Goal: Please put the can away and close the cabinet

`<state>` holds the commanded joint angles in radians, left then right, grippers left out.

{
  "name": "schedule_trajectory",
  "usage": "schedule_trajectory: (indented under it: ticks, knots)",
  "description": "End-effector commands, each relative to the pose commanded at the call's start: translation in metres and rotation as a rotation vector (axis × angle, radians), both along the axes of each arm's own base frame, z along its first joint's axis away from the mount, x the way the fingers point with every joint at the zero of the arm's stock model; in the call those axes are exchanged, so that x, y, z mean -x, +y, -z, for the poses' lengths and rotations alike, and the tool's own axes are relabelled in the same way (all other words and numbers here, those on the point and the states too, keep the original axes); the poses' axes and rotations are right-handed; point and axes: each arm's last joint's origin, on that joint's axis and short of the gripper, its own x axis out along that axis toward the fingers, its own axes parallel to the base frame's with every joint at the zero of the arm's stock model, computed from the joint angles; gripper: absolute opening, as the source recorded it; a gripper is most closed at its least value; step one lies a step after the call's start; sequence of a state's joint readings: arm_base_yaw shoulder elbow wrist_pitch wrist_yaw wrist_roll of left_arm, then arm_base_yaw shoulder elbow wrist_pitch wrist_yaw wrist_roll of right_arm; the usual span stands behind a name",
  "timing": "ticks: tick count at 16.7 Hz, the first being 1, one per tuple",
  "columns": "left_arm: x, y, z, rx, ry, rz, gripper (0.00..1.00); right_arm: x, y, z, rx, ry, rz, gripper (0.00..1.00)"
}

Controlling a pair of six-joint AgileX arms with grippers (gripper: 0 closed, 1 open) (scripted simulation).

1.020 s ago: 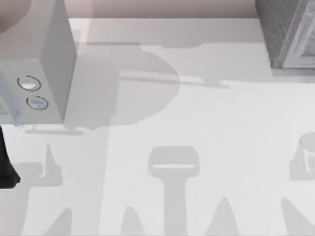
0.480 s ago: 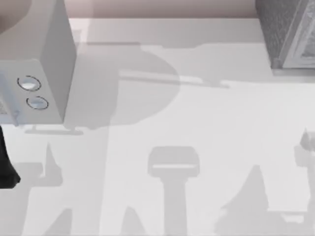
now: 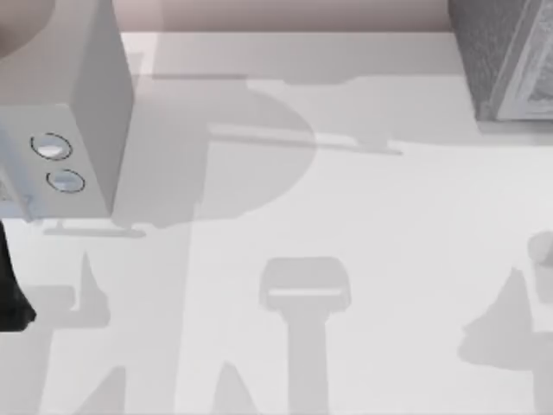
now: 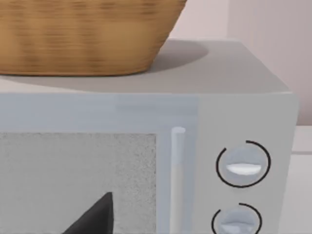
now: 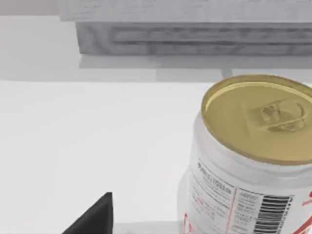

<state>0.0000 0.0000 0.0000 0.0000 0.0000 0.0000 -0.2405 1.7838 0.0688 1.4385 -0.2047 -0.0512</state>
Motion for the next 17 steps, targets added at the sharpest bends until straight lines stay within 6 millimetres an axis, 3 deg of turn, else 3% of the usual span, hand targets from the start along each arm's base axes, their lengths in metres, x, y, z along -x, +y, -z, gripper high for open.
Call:
schedule_trajectory:
  ticks: [4,11,17]
  knots:
    - [0.0,0.0,0.0,0.0,0.0,0.0,1.0,0.0,-0.003,0.014,-0.005,0.02,-0.001,1.0]
    - [0.0,0.0,0.0,0.0,0.0,0.0,1.0,0.0,-0.003,0.016,-0.007,0.025,-0.004,1.0]
    - [0.0,0.0,0.0,0.0,0.0,0.0,1.0,-0.04,-0.005,0.027,-0.006,0.021,-0.001,1.0]
